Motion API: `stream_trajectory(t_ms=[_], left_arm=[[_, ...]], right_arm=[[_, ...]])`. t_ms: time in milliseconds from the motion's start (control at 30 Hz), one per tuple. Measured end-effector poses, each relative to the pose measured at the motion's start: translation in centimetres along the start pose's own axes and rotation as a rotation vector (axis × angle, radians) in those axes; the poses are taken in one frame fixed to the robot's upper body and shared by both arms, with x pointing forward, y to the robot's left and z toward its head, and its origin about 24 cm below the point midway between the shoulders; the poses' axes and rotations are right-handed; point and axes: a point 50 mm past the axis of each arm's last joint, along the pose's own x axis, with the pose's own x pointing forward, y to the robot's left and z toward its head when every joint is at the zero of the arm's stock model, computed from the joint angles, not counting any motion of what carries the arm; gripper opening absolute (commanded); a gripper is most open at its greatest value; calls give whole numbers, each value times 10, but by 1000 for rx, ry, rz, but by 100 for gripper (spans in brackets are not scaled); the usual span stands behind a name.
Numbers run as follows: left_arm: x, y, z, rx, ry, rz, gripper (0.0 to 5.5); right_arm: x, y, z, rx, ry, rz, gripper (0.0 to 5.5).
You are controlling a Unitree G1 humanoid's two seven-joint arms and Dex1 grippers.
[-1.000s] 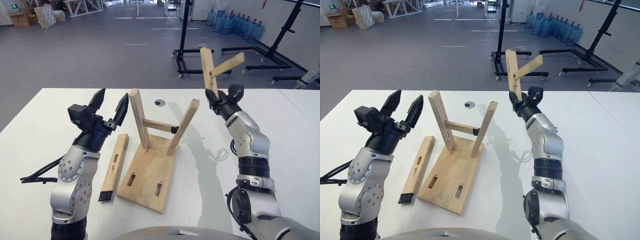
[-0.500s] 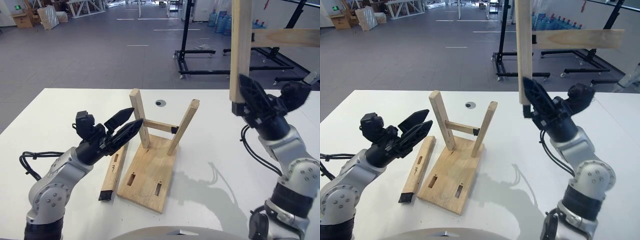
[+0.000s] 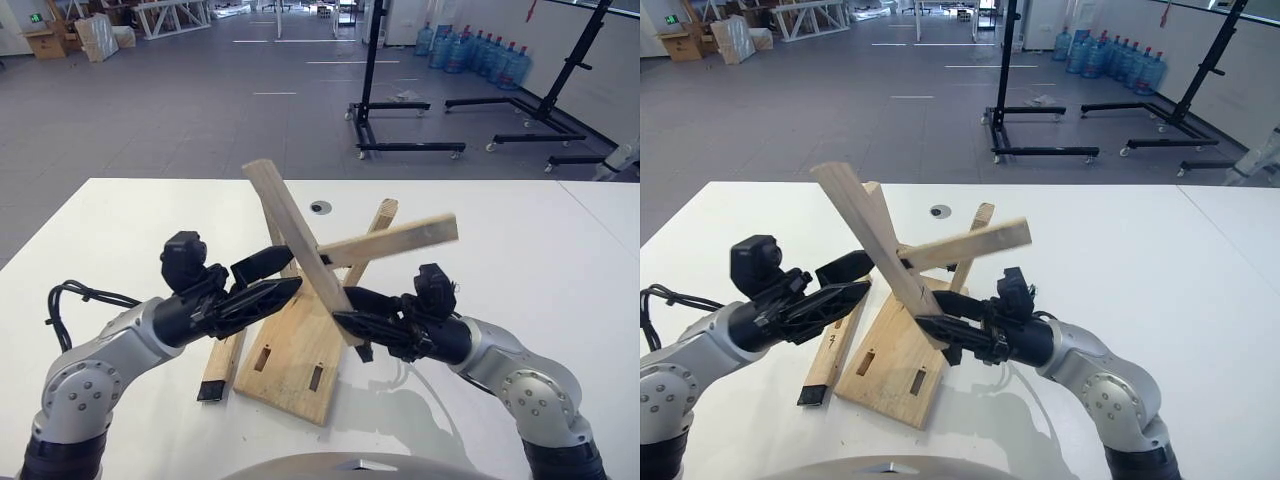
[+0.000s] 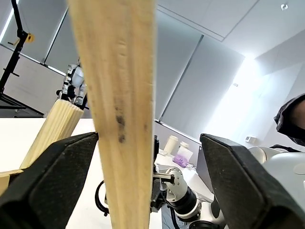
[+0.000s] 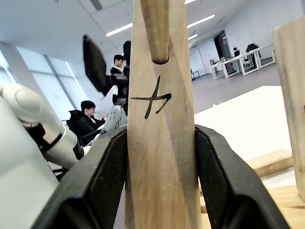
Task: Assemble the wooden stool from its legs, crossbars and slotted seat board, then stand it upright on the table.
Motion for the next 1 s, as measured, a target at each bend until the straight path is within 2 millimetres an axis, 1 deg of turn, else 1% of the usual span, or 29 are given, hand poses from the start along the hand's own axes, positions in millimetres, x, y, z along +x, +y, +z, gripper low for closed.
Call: stream_trajectory(t_ms=[67, 200, 300, 400, 500, 667, 933, 967, 1000], left_arm=[[2, 9, -1, 23, -3, 48, 392], [2, 14, -5, 51, 9, 68, 392], [2, 12, -5, 55, -1, 30, 356], [2, 11, -3, 53, -21, 5, 321], [0, 14, -4, 43, -38, 8, 273], [-1, 17, -2, 47, -58, 18, 209], [-1, 19, 2, 59, -60, 16, 209], [-1, 19, 2, 60, -60, 14, 209], [-2, 19, 3, 61, -60, 13, 208]], right_arm=[[-1, -4, -4, 6, 24, 12, 205], [-1, -10, -7, 0, 46, 31, 205], [-4, -16, -9, 18, 40, 15, 205], [-5, -18, -8, 13, 29, 38, 205], [-4, -20, -9, 4, 27, 47, 205], [-1, -21, -11, 5, 10, 56, 205], [2, -24, -12, -23, -10, 49, 205], [3, -24, -12, -30, -8, 48, 241], [3, -24, -12, -35, -7, 49, 255]])
